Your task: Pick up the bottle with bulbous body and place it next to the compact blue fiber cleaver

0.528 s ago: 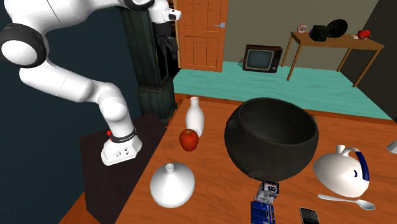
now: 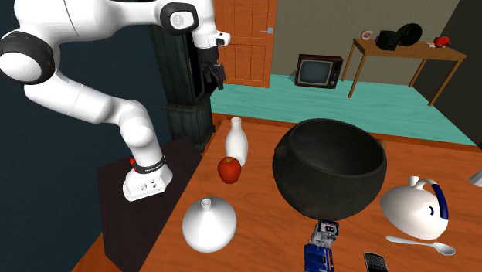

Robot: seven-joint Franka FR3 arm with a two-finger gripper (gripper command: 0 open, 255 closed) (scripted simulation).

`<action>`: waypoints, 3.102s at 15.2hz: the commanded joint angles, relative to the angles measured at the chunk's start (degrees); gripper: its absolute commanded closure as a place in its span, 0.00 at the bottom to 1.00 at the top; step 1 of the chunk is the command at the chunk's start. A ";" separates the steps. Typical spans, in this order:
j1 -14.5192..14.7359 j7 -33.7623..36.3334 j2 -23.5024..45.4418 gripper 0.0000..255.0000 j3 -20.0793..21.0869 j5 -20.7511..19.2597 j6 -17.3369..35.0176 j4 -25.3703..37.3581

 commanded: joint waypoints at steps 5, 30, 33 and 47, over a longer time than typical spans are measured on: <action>-2.70 -4.38 3.14 0.00 -5.32 -3.39 8.49 -5.81; -5.24 -9.02 12.20 1.00 -12.07 -6.77 24.99 -13.64; -5.24 -9.02 12.20 1.00 -12.07 -6.77 24.99 -13.64; -5.07 -8.73 9.61 1.00 -10.89 -6.17 16.35 -7.57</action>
